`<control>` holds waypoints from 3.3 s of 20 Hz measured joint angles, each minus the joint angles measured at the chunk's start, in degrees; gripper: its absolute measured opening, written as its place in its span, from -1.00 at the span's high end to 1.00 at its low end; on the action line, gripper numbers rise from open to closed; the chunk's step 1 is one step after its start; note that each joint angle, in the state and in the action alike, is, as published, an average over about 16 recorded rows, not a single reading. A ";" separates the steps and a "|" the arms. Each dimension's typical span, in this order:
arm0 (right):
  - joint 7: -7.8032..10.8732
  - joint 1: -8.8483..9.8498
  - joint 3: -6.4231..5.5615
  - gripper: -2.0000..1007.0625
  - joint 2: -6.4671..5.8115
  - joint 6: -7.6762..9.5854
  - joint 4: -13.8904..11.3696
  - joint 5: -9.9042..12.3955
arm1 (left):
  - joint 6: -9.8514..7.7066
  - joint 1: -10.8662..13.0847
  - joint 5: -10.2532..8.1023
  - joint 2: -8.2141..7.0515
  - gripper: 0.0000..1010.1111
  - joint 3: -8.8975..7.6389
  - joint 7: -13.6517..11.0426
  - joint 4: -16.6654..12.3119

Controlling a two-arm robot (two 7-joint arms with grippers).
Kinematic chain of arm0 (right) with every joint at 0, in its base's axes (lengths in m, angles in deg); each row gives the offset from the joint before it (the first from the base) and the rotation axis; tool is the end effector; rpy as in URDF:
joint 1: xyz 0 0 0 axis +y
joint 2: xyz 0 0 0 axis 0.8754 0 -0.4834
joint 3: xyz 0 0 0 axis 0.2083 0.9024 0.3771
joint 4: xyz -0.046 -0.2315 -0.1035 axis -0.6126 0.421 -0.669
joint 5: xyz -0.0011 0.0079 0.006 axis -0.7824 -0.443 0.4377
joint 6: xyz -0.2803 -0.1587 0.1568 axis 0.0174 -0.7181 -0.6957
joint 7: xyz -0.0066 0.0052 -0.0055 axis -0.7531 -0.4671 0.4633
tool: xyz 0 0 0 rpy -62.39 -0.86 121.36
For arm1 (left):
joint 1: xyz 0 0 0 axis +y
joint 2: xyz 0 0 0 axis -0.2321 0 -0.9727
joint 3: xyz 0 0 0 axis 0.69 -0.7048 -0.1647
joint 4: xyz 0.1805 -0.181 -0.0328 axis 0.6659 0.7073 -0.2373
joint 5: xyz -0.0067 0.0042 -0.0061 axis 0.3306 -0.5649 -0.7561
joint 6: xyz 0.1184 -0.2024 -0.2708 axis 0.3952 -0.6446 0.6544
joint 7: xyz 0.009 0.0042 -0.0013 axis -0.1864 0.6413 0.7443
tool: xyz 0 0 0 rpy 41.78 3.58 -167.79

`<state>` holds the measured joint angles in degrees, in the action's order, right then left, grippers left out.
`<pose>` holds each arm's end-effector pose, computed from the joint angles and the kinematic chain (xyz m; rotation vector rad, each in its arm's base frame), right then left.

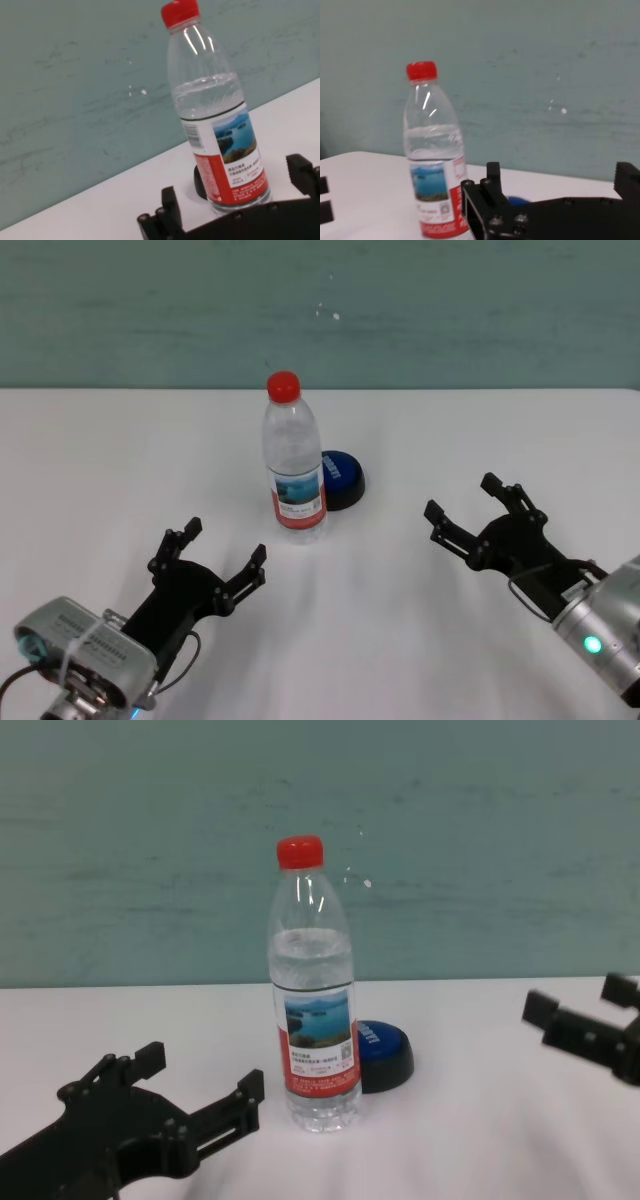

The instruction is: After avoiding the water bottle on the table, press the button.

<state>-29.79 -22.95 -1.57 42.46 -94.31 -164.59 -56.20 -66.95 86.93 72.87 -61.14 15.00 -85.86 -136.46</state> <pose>0.3440 -0.0163 -0.2624 0.1191 -0.0070 -0.9853 0.3211 -0.0017 -0.3052 0.1511 -0.2879 1.0773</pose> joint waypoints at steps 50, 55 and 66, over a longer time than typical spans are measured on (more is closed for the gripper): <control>4.69 -3.12 5.67 -0.99 -1.73 -0.76 5.59 2.93 | 0.00 0.00 0.00 0.00 -0.98 0.00 0.00 0.00; 4.73 -3.11 5.64 -0.99 -1.72 -0.77 5.58 2.94 | 0.00 0.00 0.00 0.00 -0.98 0.00 0.00 0.00; 4.77 -3.10 5.60 -0.99 -1.71 -0.81 5.57 2.94 | 0.00 0.00 0.00 0.00 -0.98 0.00 0.00 0.00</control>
<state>-25.02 -26.06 4.03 40.75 -95.11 -159.02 -53.26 -66.95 86.93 72.87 -61.14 15.00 -85.86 -136.46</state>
